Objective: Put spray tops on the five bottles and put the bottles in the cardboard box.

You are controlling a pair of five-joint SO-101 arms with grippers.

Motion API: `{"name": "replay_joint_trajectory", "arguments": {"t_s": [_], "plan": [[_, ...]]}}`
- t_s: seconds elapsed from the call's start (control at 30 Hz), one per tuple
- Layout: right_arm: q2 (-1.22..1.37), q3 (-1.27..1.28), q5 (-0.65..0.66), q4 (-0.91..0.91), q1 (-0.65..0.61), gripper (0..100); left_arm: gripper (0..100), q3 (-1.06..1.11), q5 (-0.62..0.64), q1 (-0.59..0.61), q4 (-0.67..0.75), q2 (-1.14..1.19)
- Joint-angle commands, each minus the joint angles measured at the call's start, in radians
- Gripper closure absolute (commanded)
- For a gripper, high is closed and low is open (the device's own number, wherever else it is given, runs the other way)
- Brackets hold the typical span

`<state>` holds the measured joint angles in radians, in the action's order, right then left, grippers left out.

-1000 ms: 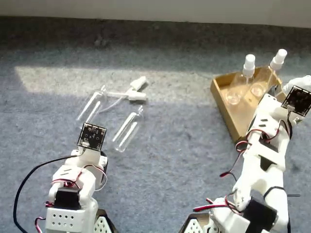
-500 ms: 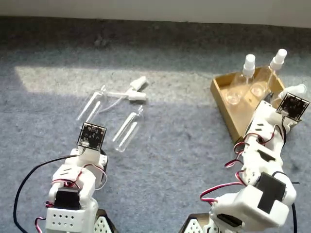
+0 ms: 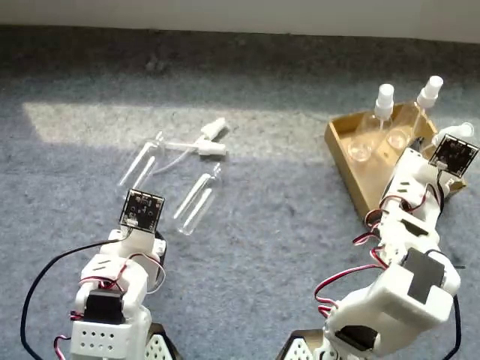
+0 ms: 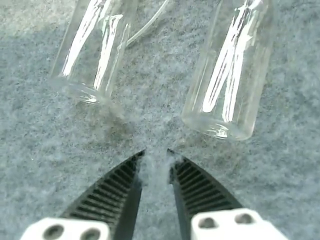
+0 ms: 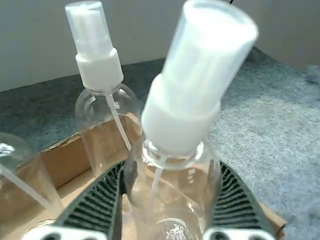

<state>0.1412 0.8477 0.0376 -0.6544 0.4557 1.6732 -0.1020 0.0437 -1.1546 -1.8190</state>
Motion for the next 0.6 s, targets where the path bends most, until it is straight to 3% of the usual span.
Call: {"name": "replay_joint_trajectory", "arguments": {"t_s": [0.0, 0.57], "plan": [[0.004, -0.090, -0.005, -0.030, 0.008, 88.2, 97, 0.019, 0.008, -0.001, 0.021, -0.012], [0.137, -0.231, 0.000, -0.030, 0.005, 88.2, 97, 0.019, 0.008, -0.001, 0.021, -0.012]]}}
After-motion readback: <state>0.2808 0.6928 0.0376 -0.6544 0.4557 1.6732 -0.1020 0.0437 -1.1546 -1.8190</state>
